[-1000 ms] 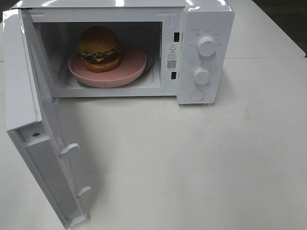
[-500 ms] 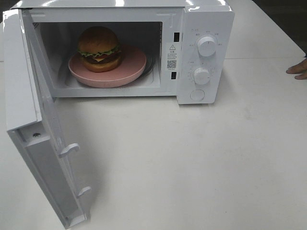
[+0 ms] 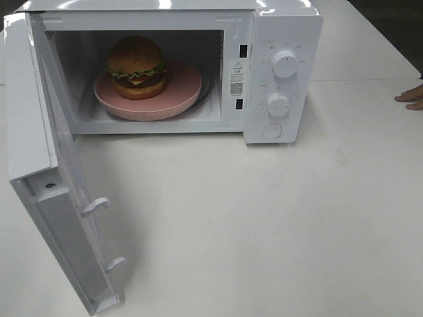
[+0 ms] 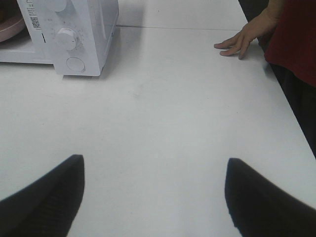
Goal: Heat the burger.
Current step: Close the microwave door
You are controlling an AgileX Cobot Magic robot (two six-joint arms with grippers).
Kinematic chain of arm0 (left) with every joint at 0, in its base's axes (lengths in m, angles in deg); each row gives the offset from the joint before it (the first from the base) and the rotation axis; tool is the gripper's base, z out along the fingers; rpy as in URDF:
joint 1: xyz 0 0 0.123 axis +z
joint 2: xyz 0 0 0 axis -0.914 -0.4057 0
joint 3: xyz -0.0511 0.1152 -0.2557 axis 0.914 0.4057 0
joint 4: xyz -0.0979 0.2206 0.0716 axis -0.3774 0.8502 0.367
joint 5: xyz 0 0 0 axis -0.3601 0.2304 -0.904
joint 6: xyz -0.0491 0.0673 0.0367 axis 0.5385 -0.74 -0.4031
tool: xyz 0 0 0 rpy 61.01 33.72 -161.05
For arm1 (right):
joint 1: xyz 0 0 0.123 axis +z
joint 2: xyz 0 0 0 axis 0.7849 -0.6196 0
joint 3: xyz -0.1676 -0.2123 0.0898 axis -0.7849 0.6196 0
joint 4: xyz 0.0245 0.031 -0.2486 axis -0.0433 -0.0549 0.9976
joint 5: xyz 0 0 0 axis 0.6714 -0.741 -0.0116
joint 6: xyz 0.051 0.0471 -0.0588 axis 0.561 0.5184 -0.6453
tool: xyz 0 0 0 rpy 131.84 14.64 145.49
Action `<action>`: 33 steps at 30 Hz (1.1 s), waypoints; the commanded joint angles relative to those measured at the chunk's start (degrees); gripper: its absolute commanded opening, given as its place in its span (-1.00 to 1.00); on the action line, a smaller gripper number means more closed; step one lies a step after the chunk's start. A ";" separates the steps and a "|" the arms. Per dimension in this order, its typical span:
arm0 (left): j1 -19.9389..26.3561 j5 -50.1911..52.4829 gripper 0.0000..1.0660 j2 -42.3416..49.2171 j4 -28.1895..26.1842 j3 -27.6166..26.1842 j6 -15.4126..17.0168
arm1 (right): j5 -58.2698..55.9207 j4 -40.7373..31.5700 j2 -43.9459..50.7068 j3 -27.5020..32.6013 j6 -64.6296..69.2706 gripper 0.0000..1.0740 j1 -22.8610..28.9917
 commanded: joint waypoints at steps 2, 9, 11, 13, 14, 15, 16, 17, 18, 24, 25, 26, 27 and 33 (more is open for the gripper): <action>0.00 0.06 0.84 0.97 1.49 -0.06 2.06 | 0.00 0.17 1.49 0.11 -0.74 0.42 0.00; 0.00 0.06 0.84 0.97 1.43 -0.06 1.89 | 0.00 0.17 1.49 0.11 -0.74 0.42 0.00; 0.00 0.06 0.84 0.97 1.20 -0.06 1.89 | 0.00 0.17 1.49 0.11 -0.74 0.42 0.00; 0.00 0.06 0.84 0.97 1.20 -0.06 1.89 | 0.00 0.17 1.49 0.11 -0.74 0.42 0.00; 0.00 0.40 0.84 0.97 1.15 -0.17 1.89 | 0.00 0.17 1.49 0.11 -0.74 0.42 0.00; 0.00 0.40 0.84 0.97 1.15 -0.17 1.89 | 0.00 0.17 1.49 0.11 -0.74 0.42 0.00; 0.00 0.69 0.84 0.97 1.15 -0.57 1.89 | 0.00 0.17 1.49 0.11 -0.74 0.42 0.00; 0.00 0.69 0.84 0.97 1.15 -0.57 1.89 | 0.00 0.17 1.49 0.11 -0.74 0.42 0.00; 0.00 1.55 0.84 0.34 1.15 -1.60 1.89 | 0.00 0.17 1.49 0.11 -0.74 0.42 0.00; 0.00 6.36 0.53 -5.67 1.55 -2.75 1.89 | 0.00 0.17 1.49 0.11 -0.74 0.42 0.00; 0.00 7.10 0.44 -6.76 1.43 -2.75 1.89 | 0.00 0.17 1.49 0.11 -0.74 0.42 0.00; 0.00 7.10 0.44 -6.76 1.43 -2.75 1.89 | 0.00 0.17 1.49 0.11 -0.74 0.42 0.00; 0.00 8.37 0.19 -9.17 1.38 -2.64 1.89 | 0.00 0.17 1.49 0.11 -0.74 0.42 0.00; 0.00 10.66 -0.68 -16.50 1.32 -2.69 1.89 | 0.00 0.17 1.49 0.11 -0.74 0.42 0.00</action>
